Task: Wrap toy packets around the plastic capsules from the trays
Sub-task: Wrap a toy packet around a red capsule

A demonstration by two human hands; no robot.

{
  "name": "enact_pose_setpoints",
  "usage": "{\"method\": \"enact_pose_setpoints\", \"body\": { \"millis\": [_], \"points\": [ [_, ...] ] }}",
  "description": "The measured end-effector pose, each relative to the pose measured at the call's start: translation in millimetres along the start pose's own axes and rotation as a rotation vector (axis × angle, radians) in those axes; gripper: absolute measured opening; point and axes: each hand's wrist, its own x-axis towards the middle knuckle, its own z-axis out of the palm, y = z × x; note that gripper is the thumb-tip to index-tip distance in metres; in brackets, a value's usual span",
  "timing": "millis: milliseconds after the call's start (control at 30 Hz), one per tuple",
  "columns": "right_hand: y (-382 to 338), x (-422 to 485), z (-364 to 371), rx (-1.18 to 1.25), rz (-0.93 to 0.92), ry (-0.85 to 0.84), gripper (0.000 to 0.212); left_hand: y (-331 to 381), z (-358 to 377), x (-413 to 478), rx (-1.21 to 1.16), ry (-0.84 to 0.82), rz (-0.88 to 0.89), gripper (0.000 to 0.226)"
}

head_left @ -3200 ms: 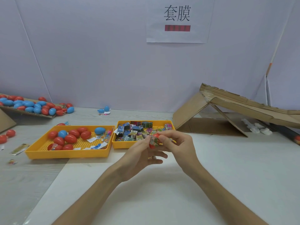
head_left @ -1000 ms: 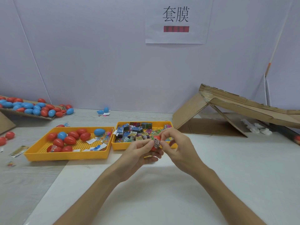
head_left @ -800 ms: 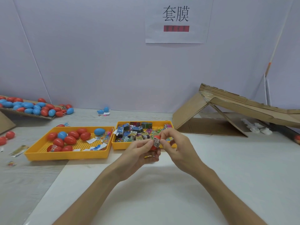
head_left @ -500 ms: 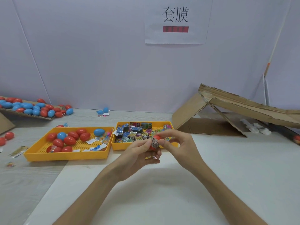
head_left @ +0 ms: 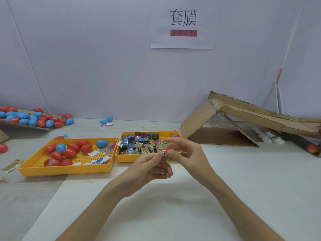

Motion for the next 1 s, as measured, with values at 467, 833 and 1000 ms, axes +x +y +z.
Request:
{"method": "enact_pose_setpoints", "body": {
  "millis": [467,833,1000],
  "points": [
    [0.5,3.4,-2.3,0.355,0.110,0.056,0.020,2.8,-1.1,3.2,0.006,0.075,0.007,0.062],
    [9.9,48.0,-10.9,0.792,0.624,0.224,0.030,-9.6,-29.3,2.6,1.338,0.321,0.280,0.023],
    [-8.2,113.6,-33.9,0.893,0.594,0.409,0.017,-20.1,-37.2,6.4,1.371,0.205,0.142,0.017]
  ]
}}
